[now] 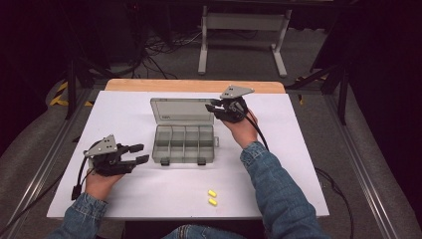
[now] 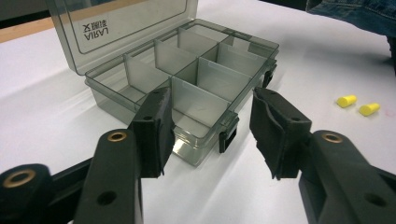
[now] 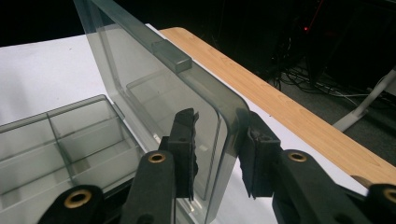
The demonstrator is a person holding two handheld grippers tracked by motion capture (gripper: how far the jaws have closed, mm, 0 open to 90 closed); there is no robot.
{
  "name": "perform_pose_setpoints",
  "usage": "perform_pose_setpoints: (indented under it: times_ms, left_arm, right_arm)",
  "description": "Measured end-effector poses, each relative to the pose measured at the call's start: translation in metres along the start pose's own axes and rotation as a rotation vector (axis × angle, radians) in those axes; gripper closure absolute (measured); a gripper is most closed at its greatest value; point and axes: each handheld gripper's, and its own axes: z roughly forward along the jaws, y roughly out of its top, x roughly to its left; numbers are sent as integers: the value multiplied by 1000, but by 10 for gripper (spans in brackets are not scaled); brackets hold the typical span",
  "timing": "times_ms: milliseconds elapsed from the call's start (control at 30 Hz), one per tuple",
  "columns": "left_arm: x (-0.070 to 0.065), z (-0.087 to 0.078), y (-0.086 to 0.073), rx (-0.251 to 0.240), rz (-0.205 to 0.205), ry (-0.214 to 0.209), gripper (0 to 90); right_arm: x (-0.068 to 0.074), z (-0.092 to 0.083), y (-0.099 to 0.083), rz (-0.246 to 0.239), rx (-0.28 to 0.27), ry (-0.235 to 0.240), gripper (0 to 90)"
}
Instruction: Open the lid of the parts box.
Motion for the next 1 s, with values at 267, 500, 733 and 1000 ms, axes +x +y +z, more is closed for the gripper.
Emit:
perform_pose_setpoints:
  times_ms: [267, 500, 733, 1000]
  left_arm:
    - [1, -1, -1, -21, 2, 19, 435]
    - [1, -2, -2, -30, 1, 24, 413]
    - [1, -2, -2, -36, -8, 20, 393]
    - [1, -2, -2, -40, -8, 23, 382]
  right_arm:
    - [-10, 9, 0, 36, -2, -9, 686]
    - [-17, 19, -2, 67, 8, -13, 656]
    - [-21, 30, -7, 83, 23, -9, 624]
    - [-26, 42, -14, 122, 32, 10, 530]
